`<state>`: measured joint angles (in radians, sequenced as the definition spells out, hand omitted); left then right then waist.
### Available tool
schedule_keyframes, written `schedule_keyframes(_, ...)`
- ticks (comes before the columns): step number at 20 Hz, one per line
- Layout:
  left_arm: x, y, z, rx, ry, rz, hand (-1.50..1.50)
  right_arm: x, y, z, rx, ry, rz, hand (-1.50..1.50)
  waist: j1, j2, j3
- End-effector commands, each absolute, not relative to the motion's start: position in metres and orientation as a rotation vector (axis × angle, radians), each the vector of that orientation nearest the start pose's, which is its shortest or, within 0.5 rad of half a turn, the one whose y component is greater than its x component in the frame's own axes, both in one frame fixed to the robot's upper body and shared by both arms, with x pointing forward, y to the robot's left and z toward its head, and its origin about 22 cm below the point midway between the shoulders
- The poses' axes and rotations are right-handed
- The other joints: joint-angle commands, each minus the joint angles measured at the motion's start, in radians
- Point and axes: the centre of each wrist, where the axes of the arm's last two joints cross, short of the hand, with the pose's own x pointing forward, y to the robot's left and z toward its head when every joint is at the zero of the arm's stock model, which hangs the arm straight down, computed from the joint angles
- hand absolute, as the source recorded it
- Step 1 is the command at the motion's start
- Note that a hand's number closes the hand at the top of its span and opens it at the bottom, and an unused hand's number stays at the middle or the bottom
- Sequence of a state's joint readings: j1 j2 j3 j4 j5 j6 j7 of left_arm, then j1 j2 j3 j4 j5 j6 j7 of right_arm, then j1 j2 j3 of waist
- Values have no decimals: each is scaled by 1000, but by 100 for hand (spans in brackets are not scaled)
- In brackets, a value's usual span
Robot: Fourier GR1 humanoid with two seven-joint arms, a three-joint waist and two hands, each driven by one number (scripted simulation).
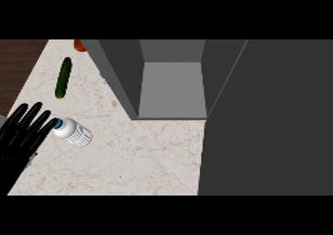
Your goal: Pick up the bottled water, place it into the cabinet and close the cabinet
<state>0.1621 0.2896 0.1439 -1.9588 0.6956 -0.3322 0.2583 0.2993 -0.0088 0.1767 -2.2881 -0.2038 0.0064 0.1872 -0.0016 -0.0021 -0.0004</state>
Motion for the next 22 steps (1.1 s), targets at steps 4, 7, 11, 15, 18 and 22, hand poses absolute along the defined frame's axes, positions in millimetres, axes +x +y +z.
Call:
schedule_keyframes(4,180,360,69,-466,-1592,-34,-150,125,-215,104,299,-1780,-108,-150,0,0,0)
schedule_keyframes(7,178,353,82,-496,-1582,-38,-150,131,-228,111,291,-1806,-111,-150,1,1,0)
schedule_keyframes(11,186,362,71,-432,-1603,-48,-150,115,-226,99,286,-1795,-100,-150,-4,1,0)
schedule_keyframes(15,154,380,69,-455,-1614,-60,-150,110,-211,92,279,-1815,-85,-150,1,0,0)
schedule_keyframes(18,176,378,59,-449,-1627,-13,-150,108,-214,95,296,-1801,-76,-150,-3,1,0)
schedule_keyframes(22,164,382,63,-418,-1632,-1,-150,110,-220,87,290,-1797,-82,-150,-1,1,0)
